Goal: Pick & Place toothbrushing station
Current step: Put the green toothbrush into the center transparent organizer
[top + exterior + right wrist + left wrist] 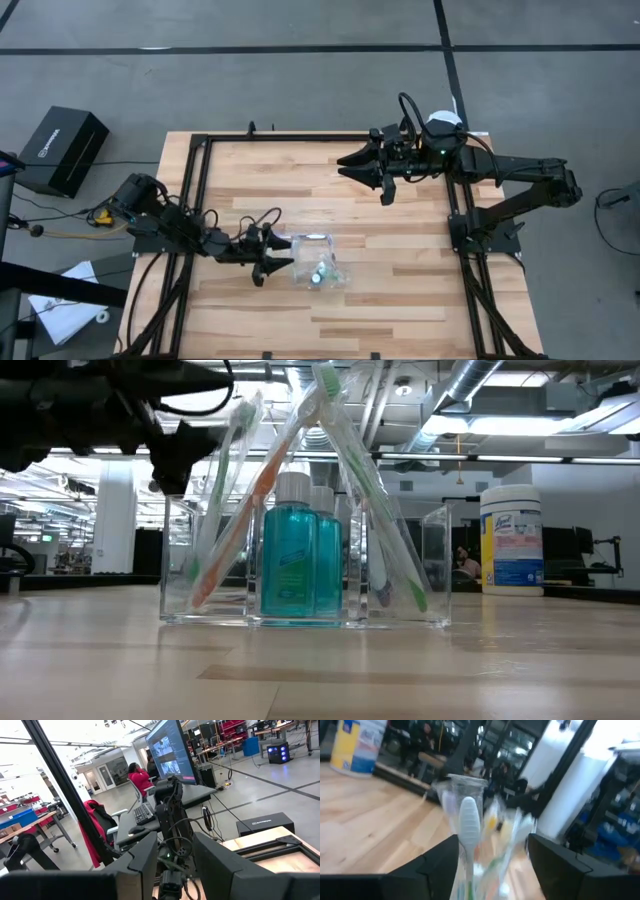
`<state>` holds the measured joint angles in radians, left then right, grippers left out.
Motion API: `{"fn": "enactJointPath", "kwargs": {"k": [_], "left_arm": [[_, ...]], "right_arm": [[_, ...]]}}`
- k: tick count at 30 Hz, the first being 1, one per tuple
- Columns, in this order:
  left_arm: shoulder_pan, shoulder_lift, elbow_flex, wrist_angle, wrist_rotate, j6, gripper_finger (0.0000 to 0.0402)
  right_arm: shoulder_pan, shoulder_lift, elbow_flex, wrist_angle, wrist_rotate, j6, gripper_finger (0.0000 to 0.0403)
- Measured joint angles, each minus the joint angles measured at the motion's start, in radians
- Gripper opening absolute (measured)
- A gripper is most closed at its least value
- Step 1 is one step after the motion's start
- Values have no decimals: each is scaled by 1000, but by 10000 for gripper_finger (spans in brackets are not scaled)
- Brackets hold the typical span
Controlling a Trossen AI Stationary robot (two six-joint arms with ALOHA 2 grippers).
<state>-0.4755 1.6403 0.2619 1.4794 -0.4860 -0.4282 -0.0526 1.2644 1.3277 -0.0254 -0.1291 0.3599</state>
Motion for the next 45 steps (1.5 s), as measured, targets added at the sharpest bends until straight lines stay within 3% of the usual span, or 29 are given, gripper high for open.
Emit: {"fn": "enactJointPath", "kwargs": {"k": [11, 17, 30, 45], "left_arm": [[0, -2, 0, -65, 69, -25, 224], [5, -2, 13, -291, 154, -152, 222], [32, -13, 13, -313, 135, -152, 221], [32, -15, -22, -328, 11, -159, 221]], "right_arm": [[0, 0, 0, -1, 0, 0, 118], [0, 0, 0, -1, 0, 0, 118], [8, 0, 0, 3, -1, 0, 118], [19, 0, 0, 3, -1, 0, 118]]}}
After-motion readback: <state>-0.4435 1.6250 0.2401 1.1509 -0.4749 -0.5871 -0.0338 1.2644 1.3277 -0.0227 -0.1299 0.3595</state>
